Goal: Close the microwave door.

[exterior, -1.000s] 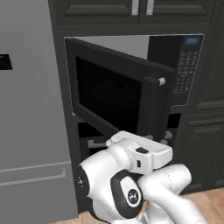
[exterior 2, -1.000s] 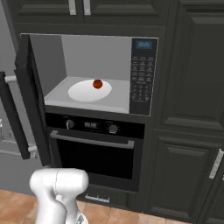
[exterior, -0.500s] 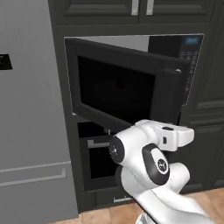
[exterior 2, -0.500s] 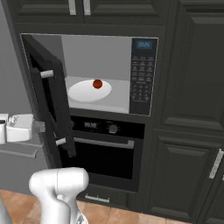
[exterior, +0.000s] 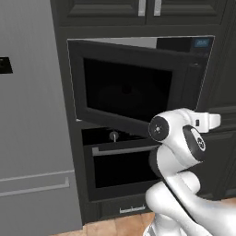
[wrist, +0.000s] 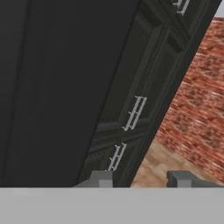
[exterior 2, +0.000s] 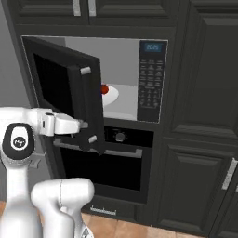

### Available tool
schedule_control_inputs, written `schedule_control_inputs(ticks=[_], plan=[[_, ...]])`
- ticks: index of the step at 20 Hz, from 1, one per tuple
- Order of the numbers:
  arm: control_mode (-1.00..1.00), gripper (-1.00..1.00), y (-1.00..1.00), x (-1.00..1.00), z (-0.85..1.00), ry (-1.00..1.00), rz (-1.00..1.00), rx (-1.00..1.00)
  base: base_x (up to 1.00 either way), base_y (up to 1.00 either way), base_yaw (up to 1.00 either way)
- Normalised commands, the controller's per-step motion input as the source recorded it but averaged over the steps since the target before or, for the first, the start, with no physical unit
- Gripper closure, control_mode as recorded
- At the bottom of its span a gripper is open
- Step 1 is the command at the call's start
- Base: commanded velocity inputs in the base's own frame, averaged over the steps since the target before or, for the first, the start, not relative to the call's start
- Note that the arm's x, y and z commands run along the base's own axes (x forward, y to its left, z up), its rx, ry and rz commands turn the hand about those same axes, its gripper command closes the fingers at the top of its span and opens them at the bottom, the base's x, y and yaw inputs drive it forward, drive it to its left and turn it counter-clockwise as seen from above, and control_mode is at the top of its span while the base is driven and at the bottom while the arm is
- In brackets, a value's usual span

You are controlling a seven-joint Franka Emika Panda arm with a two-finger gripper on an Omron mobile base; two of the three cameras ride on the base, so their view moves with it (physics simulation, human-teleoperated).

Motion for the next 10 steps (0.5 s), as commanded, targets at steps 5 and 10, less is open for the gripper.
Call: schedule_control_inputs(ticks=[5, 10], plan=[[-1.00, -1.00, -0.48, 0.98, 0.00, 0.01, 0.23, 0.02, 0.00, 0.00, 0.00], [-1.00, -1.00, -0.24, 0.99, 0.00, 0.10, 0.19, 0.00, 0.00, 0.00, 0.00]])
